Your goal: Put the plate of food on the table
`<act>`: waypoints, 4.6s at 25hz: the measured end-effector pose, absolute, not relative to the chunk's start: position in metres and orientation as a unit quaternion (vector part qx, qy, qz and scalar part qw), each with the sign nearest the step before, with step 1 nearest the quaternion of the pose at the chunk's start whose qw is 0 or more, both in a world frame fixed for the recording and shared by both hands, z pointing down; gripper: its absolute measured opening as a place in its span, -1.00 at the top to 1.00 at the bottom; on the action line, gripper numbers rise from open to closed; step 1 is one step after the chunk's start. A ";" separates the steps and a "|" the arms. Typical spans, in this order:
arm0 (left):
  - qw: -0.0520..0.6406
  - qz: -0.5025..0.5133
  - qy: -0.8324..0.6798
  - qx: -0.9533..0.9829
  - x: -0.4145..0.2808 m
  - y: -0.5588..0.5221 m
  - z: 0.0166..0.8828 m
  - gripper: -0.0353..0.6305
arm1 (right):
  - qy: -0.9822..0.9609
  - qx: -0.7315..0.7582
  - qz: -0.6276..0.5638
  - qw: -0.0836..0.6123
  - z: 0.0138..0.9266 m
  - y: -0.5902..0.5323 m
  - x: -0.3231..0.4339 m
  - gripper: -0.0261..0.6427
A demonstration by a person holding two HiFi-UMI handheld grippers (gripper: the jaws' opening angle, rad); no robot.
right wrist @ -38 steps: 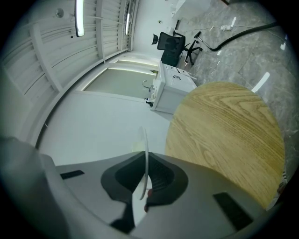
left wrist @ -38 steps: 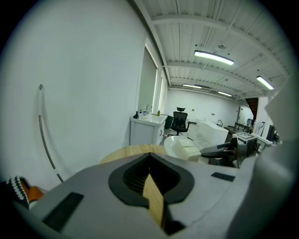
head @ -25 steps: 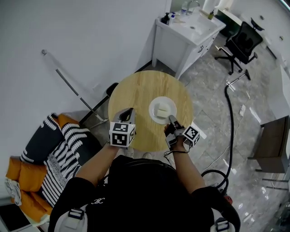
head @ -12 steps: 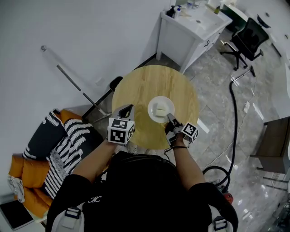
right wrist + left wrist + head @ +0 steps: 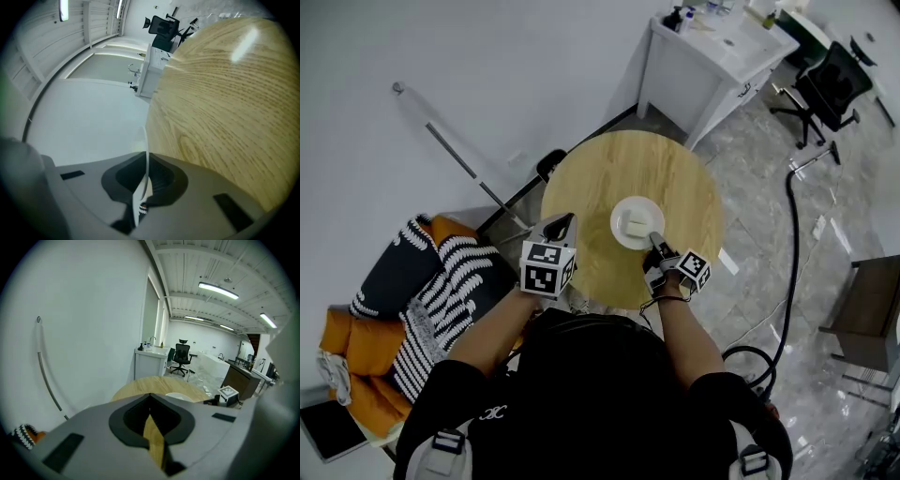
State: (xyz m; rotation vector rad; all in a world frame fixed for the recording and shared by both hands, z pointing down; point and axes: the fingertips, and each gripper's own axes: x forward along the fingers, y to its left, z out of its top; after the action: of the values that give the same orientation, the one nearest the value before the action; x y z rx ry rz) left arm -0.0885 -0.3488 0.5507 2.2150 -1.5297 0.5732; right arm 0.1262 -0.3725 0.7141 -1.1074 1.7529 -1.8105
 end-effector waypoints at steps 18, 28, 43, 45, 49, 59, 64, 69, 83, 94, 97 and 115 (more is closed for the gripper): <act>0.197 0.208 -0.543 0.789 -0.091 -0.347 0.552 0.87 | 0.572 -0.444 -0.667 0.174 0.742 -0.375 0.131 0.87; 0.198 0.205 -0.542 0.790 -0.093 -0.348 0.551 0.87 | 0.556 -0.478 -0.666 0.136 0.755 -0.373 0.135 0.87; 0.202 0.192 -0.539 0.795 -0.096 -0.349 0.551 0.87 | 0.537 -0.541 -0.646 -0.024 0.767 -0.379 0.131 0.76; 0.202 0.191 -0.536 0.797 -0.095 -0.349 0.550 0.87 | 0.544 -0.550 -0.632 -0.043 0.765 -0.380 0.132 0.74; 0.201 0.190 -0.531 0.801 -0.093 -0.350 0.549 0.87 | 0.554 -0.569 -0.604 -0.067 0.762 -0.378 0.138 0.72; 0.198 0.185 -0.525 0.807 -0.089 -0.355 0.549 0.87 | 0.542 -0.617 -0.564 -0.084 0.756 -0.376 0.156 0.43; 0.197 0.181 -0.522 0.810 -0.085 -0.357 0.552 0.87 | 0.532 -0.634 -0.555 -0.085 0.753 -0.375 0.167 0.43; 0.197 0.179 -0.514 0.815 -0.081 -0.360 0.552 0.87 | 0.545 -0.641 -0.535 -0.080 0.737 -0.373 0.170 0.89; 0.194 0.176 -0.479 0.838 -0.057 -0.377 0.549 0.87 | 0.697 -0.619 -0.355 -0.070 0.629 -0.385 0.153 0.90; 0.185 0.175 -0.452 0.855 -0.032 -0.380 0.547 0.87 | 0.758 -0.626 -0.151 -0.104 0.549 -0.370 0.144 0.90; 0.183 0.173 -0.447 0.858 -0.027 -0.382 0.545 0.87 | 0.756 -0.636 -0.103 -0.113 0.529 -0.367 0.150 0.90; 0.171 0.182 -0.430 0.868 -0.013 -0.386 0.545 0.87 | 0.761 -0.632 -0.090 -0.117 0.516 -0.366 0.164 0.90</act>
State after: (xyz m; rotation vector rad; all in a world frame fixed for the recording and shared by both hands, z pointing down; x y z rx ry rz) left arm -0.0125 -0.3859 0.5452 2.4646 -1.2209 0.5176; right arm 0.1644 -0.3656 0.5159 -2.1481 2.5860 -0.3047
